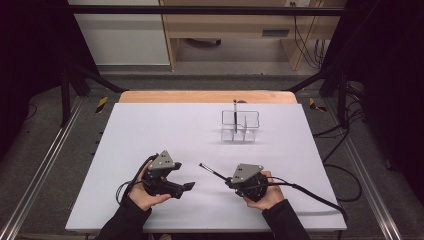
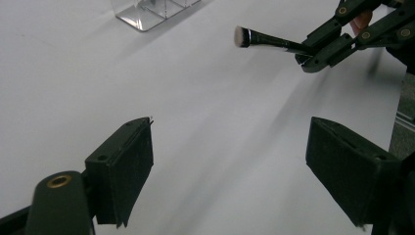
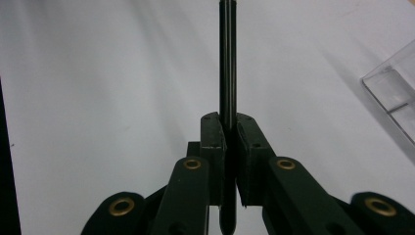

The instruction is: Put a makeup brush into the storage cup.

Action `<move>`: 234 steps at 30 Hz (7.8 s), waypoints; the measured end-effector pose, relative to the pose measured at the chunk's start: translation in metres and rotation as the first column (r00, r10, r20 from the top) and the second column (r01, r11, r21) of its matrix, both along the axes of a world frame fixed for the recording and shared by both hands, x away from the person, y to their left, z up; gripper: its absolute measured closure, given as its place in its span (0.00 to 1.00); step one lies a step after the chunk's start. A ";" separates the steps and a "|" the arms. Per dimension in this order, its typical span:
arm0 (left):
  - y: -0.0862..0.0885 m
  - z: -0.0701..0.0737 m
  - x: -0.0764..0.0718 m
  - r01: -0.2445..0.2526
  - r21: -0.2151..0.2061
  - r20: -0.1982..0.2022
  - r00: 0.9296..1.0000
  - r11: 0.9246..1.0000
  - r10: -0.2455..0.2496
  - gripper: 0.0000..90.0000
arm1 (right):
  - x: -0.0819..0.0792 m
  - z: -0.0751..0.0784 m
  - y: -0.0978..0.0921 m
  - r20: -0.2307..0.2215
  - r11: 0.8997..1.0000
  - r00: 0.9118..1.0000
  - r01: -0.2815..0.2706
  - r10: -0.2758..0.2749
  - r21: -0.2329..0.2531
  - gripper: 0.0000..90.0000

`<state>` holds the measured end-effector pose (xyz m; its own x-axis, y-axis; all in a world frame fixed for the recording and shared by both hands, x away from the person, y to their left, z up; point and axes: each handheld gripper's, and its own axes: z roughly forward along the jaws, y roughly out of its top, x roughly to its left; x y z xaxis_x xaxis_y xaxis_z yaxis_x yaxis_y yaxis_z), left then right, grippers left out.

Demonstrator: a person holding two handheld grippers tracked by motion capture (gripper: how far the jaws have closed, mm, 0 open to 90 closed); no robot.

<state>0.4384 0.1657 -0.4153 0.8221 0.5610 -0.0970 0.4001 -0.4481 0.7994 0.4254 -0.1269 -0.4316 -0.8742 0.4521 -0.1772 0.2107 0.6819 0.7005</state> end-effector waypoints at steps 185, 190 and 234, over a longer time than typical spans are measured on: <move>-0.077 0.005 -0.011 -0.044 -0.466 0.039 0.997 0.884 0.070 0.92 | -0.010 0.014 0.001 -0.063 0.888 0.989 0.151 -0.137 0.435 0.93; -0.077 0.006 -0.011 -0.043 -0.460 0.041 0.997 0.887 0.070 0.91 | -0.010 0.014 0.001 -0.071 0.887 0.989 0.150 -0.132 0.437 0.94; -0.002 0.005 -0.017 -0.097 -0.282 0.071 0.990 0.954 0.122 0.23 | -0.006 0.018 -0.012 -0.047 0.874 0.971 0.232 -0.235 0.427 0.93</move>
<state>0.4218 0.1640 -0.4108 0.7693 0.6090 -0.1932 0.3584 -0.1610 0.9196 0.4198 -0.1384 -0.4139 -0.7335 0.6756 0.0742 0.3215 0.2487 0.9137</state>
